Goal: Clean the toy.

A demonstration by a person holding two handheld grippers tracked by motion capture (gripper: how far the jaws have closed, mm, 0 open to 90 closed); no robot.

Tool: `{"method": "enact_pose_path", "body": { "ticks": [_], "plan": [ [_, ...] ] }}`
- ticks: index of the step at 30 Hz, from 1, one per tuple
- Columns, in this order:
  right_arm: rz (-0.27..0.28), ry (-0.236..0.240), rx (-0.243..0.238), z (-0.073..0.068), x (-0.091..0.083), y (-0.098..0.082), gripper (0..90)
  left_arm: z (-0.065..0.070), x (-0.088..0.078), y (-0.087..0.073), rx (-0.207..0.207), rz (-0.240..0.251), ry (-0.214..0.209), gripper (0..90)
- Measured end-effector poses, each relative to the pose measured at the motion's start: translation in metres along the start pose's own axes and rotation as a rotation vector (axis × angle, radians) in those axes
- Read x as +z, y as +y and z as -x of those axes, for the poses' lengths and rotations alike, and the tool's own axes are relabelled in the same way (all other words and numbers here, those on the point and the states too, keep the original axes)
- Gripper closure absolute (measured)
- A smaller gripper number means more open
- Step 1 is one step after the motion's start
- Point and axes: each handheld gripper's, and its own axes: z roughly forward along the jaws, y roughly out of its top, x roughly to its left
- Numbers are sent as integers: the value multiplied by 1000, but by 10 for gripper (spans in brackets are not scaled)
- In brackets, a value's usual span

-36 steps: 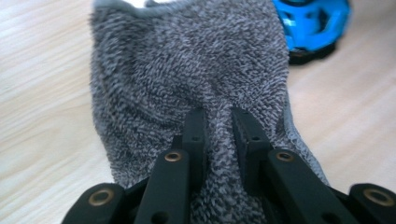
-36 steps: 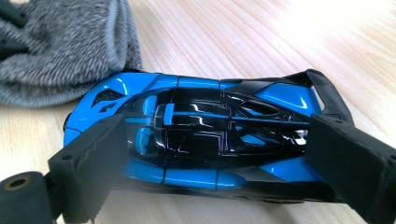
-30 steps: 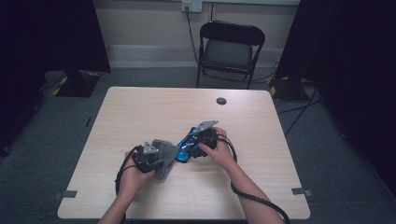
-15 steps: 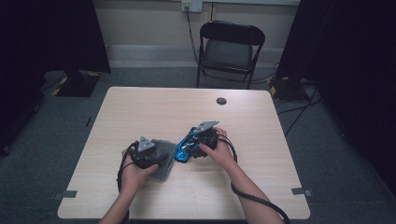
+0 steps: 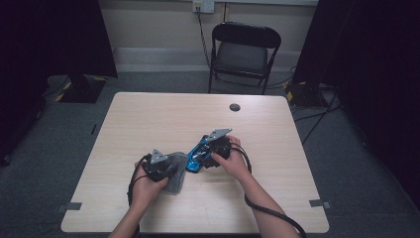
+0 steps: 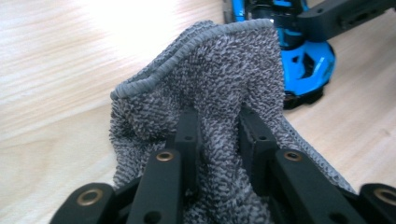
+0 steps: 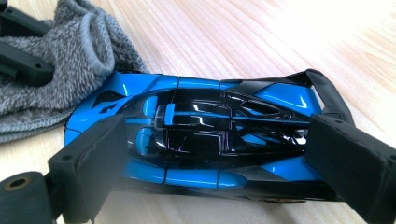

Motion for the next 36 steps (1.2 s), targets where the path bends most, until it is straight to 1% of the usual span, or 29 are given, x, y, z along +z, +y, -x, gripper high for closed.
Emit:
{"method": "enact_pose_path", "body": {
  "ticks": [1, 7, 8, 10, 11, 15, 17, 20, 24, 28, 33, 36],
  "plan": [
    [-1, 0, 1, 0, 0, 0, 59, 3, 0, 1, 3, -15, -6, 735],
    [4, 0, 2, 0, 0, -1, 59, 14, -1, 5, 8, -49, -38, 749],
    [3, 0, 2, 0, 0, 0, 59, 16, -1, 5, 19, -57, -41, 750],
    [1, 0, 2, 0, 0, 0, 59, 20, -1, 6, 10, -71, -62, 752],
    [2, -1, 1, 1, 0, 0, 59, 23, -1, 7, 15, -77, -77, 753],
    [5, -2, 3, 1, 0, -1, 59, 35, 0, 9, 38, -91, -106, 754],
    [8, -3, 0, 1, 0, -1, 59, 40, 2, 9, 43, -88, -112, 754],
    [5, -4, 3, 1, 0, -1, 59, 47, 4, 10, 50, -91, -143, 753],
    [10, -4, 2, 1, 0, -1, 59, 57, 8, 12, 74, -90, -162, 752],
    [14, -4, 5, 0, 0, -2, 59, 62, 10, 14, 74, -90, -191, 752],
    [19, -4, 6, 0, 0, -3, 60, 68, 8, 17, 85, -93, -231, 753],
    [21, -4, 5, 0, 0, -3, 60, 69, 6, 19, 93, -92, -236, 753]
  ]
}}
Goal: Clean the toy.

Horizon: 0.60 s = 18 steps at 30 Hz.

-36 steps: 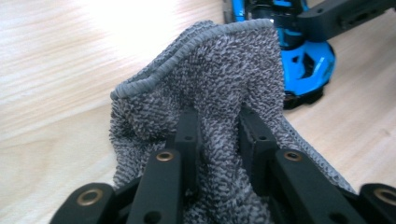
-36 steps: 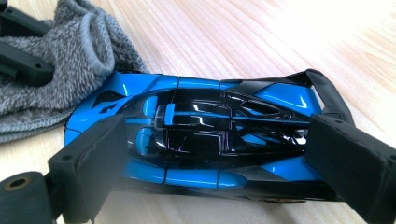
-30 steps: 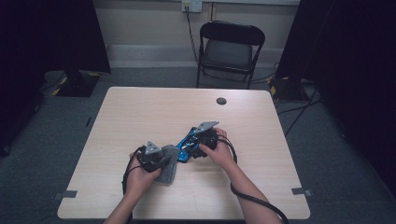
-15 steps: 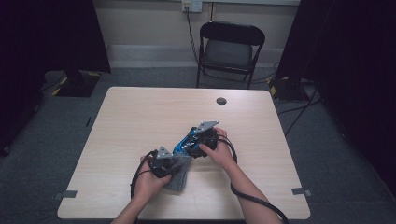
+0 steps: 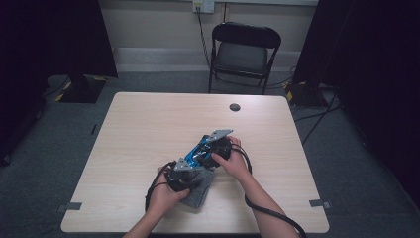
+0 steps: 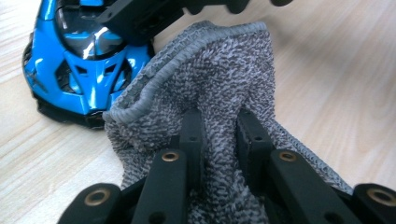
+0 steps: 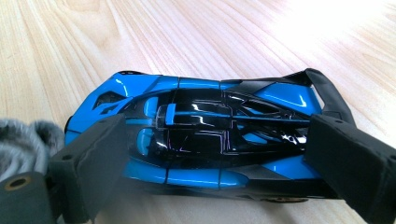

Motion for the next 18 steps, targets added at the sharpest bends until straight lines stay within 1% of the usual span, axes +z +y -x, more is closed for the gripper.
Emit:
{"method": "enact_pose_path", "body": {
  "ticks": [2, 4, 5, 6, 9, 14, 18],
  "plan": [
    [3, 1, 1, 0, 0, 0, 60, -1, -6, 2, -13, 19, -4, 754],
    [4, 1, 0, 1, 0, 0, 60, -2, -10, 3, -15, 21, -7, 757],
    [3, 2, 0, 1, 0, 0, 60, -4, -16, 4, -24, 31, -2, 758],
    [3, 1, 1, 1, 0, 0, 60, -6, -20, 4, -21, 33, 0, 758],
    [1, 1, 1, 1, 0, 0, 60, -13, -32, 3, -45, 53, 9, 758],
    [12, 2, 5, 1, 0, -2, 60, -27, -47, 0, -85, 105, 43, 758],
    [7, 2, 3, 1, 0, -1, 61, -40, -56, -2, -113, 129, 74, 758]
  ]
}}
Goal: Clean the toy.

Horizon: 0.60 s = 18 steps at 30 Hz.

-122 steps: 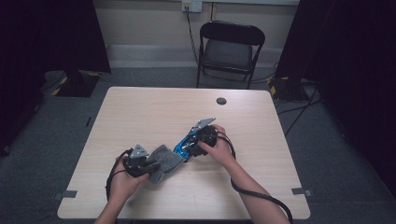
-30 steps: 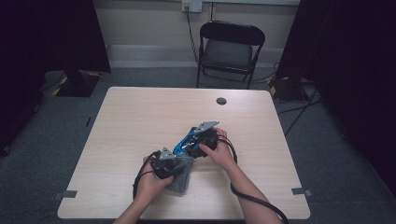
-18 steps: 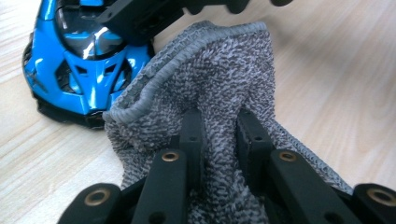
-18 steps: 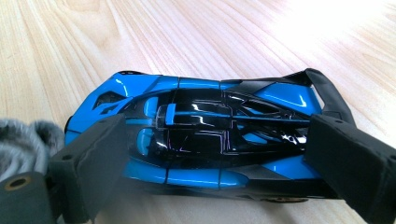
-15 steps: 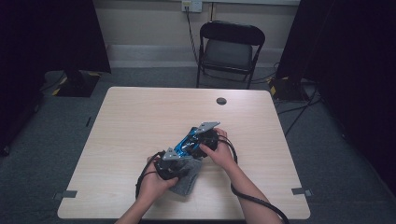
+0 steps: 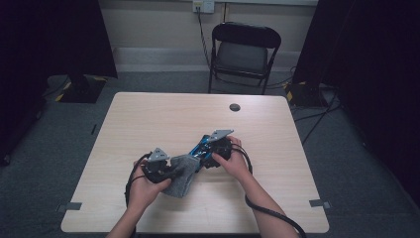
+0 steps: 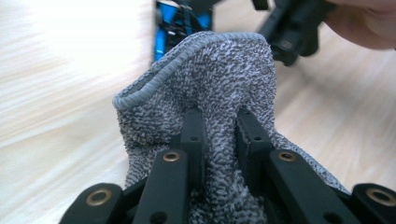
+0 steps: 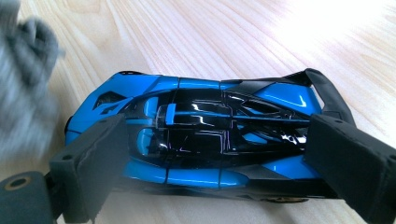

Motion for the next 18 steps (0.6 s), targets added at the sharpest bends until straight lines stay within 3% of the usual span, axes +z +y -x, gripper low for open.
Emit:
{"method": "enact_pose_path", "body": {
  "ticks": [4, 8, 10, 15, 18],
  "plan": [
    [-2, -2, -1, 0, 0, 0, 60, -9, -4, 0, -20, 14, 21, 758],
    [0, -2, -3, 0, 0, 0, 60, -24, -8, -1, -53, 40, 68, 758],
    [-1, -2, -3, 0, 0, 0, 60, -27, -8, -2, -55, 39, 72, 757],
    [-10, -1, -2, 0, 0, 1, 60, -43, -1, -5, -91, 32, 131, 755],
    [-8, -1, -2, 0, 0, 1, 60, -48, 4, -5, -106, 23, 137, 754]
  ]
}}
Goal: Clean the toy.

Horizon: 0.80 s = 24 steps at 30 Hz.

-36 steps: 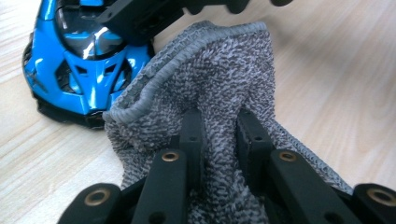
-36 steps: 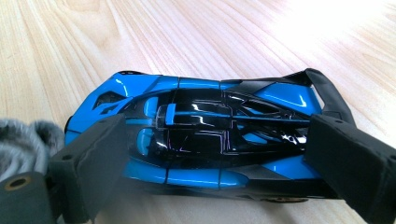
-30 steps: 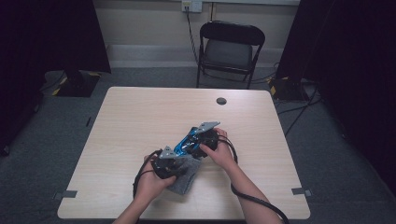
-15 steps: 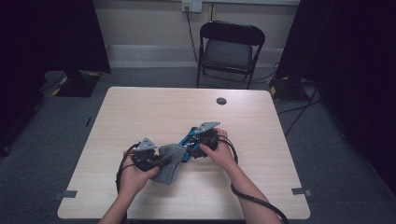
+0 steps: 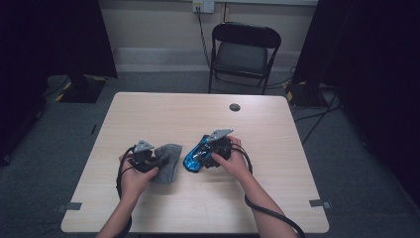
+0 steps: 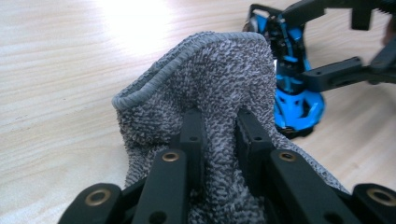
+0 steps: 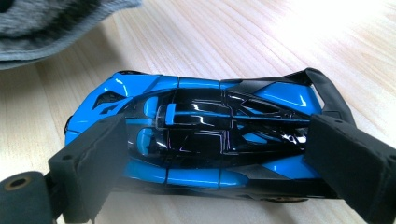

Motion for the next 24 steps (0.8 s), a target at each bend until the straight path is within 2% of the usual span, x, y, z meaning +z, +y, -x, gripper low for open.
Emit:
{"method": "enact_pose_path", "body": {
  "ticks": [7, 9, 12, 17, 24],
  "plan": [
    [-22, -2, -1, 0, 0, 3, 59, -4, 14, 2, 24, -45, 36, 754],
    [-23, -3, 0, -1, 0, 3, 59, -4, 19, 2, 16, -59, 35, 754],
    [-24, -5, 3, -1, 0, 3, 59, 2, 26, 0, 55, -105, 28, 753],
    [-25, -9, 4, -2, 0, 3, 57, 13, 31, 0, 96, -129, 24, 753],
    [-33, -9, 6, -2, 0, 4, 56, 18, 28, -3, 98, -144, 1, 753]
  ]
}}
